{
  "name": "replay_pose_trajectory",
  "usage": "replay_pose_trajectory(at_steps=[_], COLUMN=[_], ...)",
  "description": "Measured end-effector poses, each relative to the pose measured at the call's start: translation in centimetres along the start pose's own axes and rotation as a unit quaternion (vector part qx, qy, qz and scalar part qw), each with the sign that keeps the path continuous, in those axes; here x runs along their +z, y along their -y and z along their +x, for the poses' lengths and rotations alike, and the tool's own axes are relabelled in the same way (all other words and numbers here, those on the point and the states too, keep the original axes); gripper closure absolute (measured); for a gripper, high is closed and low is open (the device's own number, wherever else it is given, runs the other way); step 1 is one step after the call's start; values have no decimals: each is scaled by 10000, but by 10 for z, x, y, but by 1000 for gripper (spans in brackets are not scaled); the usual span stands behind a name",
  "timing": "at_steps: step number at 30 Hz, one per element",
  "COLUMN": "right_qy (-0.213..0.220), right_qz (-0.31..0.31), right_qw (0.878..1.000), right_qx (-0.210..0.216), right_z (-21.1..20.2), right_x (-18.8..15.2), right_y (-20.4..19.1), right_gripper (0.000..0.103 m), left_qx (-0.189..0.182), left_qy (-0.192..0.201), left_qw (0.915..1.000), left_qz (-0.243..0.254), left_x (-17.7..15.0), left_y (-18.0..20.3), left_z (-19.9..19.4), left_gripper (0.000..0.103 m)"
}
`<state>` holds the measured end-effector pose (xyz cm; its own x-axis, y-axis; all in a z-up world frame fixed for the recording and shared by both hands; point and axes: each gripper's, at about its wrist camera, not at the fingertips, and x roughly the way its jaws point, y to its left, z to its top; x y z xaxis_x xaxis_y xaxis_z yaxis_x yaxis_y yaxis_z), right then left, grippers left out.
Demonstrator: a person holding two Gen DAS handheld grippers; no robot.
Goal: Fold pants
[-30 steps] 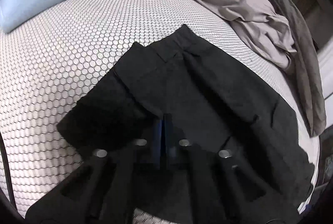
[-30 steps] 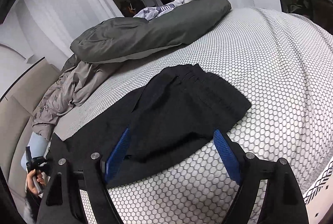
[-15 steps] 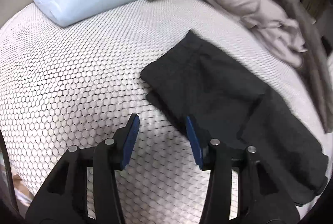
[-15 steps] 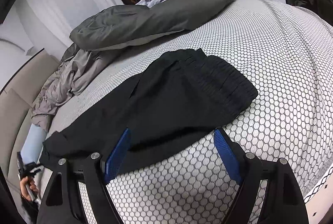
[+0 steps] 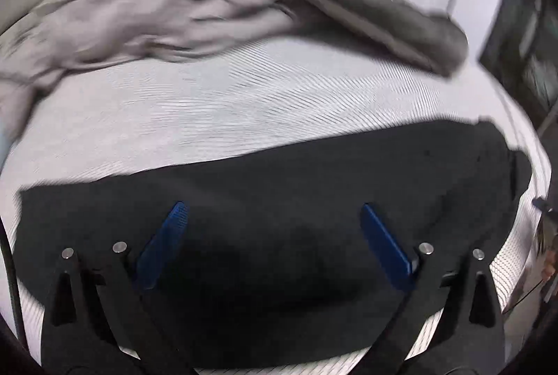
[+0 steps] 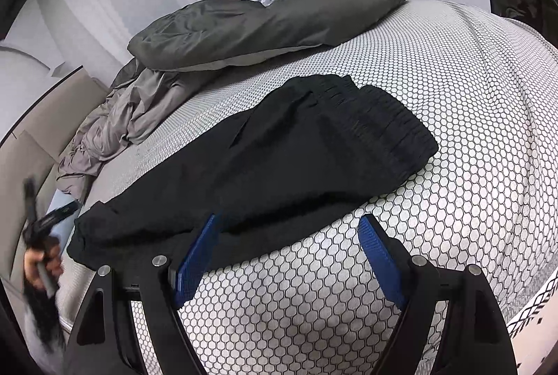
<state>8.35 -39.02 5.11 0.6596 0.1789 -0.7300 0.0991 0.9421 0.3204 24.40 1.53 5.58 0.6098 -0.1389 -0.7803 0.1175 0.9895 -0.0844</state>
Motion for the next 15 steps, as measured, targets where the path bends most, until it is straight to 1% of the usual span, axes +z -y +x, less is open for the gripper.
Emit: replay_pose_trajectory(at_steps=[2, 4, 5, 6, 7, 8, 9, 10, 11, 12, 13, 14, 15], right_qy=[10, 31, 35, 31, 23, 18, 16, 16, 27, 33, 34, 39, 40], right_qz=[25, 23, 8, -20, -73, -126, -175, -212, -249, -256, -254, -232, -203], right_qw=[10000, 10000, 9999, 9999, 9999, 9998, 9997, 9996, 9995, 9994, 9994, 9994, 9994], right_qx=[39, 78, 99, 124, 155, 177, 185, 191, 201, 213, 235, 270, 277], right_z=[0, 0, 0, -1, -1, -2, -4, -5, -6, -8, -8, -8, -8], right_x=[0, 0, 0, 0, 0, 0, -2, -2, -4, -5, -6, -7, -7], right_y=[1, 1, 0, 0, -1, -1, -1, 0, 2, 4, 7, 10, 14], right_gripper=[20, 20, 20, 20, 20, 20, 20, 20, 20, 20, 20, 20, 20], left_qx=[-79, 104, 211, 365, 400, 295, 165, -51, -51, 66, 228, 301, 422], left_qy=[-414, -717, -824, -967, -1106, -1146, -1137, -1184, -1212, -1195, -1016, -905, -765], left_qw=[9982, 9939, 9912, 9867, 9829, 9820, 9819, 9795, 9776, 9756, 9768, 9790, 9830], left_qz=[427, 831, 1019, 1251, 1420, 1473, 1505, 1627, 1719, 1843, 1870, 1805, 1615], left_x=[15, 17, 14, 12, 11, 6, 6, 7, 7, 8, 13, 19, 27], left_y=[31, 57, 67, 80, 92, 99, 103, 112, 116, 122, 125, 125, 122], left_z=[43, 76, 89, 105, 120, 124, 125, 124, 125, 123, 119, 119, 117], left_gripper=[5, 6, 9, 19, 25, 42, 68, 81, 103, 103, 103, 103, 103])
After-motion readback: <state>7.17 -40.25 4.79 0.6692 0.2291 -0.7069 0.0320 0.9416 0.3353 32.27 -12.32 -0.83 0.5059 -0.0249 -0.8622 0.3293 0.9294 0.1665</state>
